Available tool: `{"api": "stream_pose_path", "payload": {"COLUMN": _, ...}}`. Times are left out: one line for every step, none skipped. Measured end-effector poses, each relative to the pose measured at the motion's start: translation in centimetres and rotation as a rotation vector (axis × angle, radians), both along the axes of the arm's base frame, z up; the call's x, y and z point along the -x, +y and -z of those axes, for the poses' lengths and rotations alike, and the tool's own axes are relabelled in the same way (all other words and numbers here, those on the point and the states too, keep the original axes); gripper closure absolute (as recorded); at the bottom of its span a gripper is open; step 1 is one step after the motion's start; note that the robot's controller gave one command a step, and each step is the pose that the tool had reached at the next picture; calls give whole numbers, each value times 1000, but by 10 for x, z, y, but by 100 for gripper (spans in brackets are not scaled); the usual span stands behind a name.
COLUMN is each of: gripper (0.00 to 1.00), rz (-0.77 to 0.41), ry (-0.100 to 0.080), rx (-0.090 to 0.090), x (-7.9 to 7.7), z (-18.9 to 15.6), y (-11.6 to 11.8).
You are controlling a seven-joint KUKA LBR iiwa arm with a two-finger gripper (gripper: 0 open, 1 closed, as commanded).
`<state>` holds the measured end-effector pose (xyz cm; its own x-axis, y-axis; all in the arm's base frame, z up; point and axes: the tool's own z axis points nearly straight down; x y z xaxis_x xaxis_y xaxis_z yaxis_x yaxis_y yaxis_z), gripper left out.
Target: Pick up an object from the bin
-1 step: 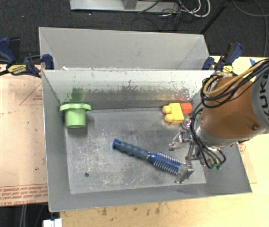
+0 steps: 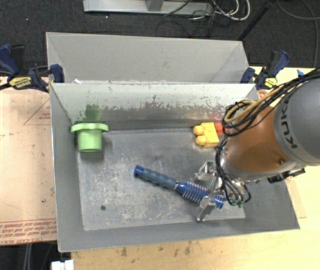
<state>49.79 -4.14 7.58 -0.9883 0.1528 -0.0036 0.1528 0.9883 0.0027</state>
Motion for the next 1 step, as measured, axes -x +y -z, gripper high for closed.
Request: {"api": "stream_pose_path", "payload": {"gripper": 100, "rz": -1, "ry": -10, "rx": 2, "x": -3, "z": -4, "y": 0}}
